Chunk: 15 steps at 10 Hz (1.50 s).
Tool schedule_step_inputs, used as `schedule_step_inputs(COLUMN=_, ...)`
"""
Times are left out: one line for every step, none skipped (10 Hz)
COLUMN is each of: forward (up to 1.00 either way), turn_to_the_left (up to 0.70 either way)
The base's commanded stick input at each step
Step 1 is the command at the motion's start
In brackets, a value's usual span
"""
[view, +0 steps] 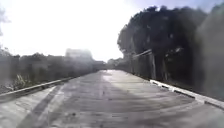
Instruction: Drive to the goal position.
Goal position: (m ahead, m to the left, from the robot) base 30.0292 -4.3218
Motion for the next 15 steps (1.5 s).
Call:
schedule_step_inputs(forward=1.0, turn_to_the_left=0.27)
schedule_step_inputs(forward=1.0, turn_to_the_left=0.27)
schedule_step_inputs(forward=1.0, turn_to_the_left=0.0)
schedule_step_inputs(forward=1.0, turn_to_the_left=0.0)
schedule_step_inputs(forward=1.0, turn_to_the_left=0.0)
schedule_step_inputs(forward=1.0, turn_to_the_left=0.0)
schedule_step_inputs(forward=1.0, turn_to_the_left=0.0)
schedule_step_inputs(forward=1.0, turn_to_the_left=0.0)
schedule_step_inputs(forward=1.0, turn_to_the_left=0.0)
schedule_step_inputs(forward=1.0, turn_to_the_left=0.0)
schedule_step_inputs(forward=1.0, turn_to_the_left=0.0)
schedule_step_inputs(forward=1.0, turn_to_the_left=0.0)
schedule_step_inputs(forward=1.0, turn_to_the_left=0.0)
schedule_step_inputs(forward=1.0, turn_to_the_left=0.0)
schedule_step_inputs(forward=1.0, turn_to_the_left=0.0)
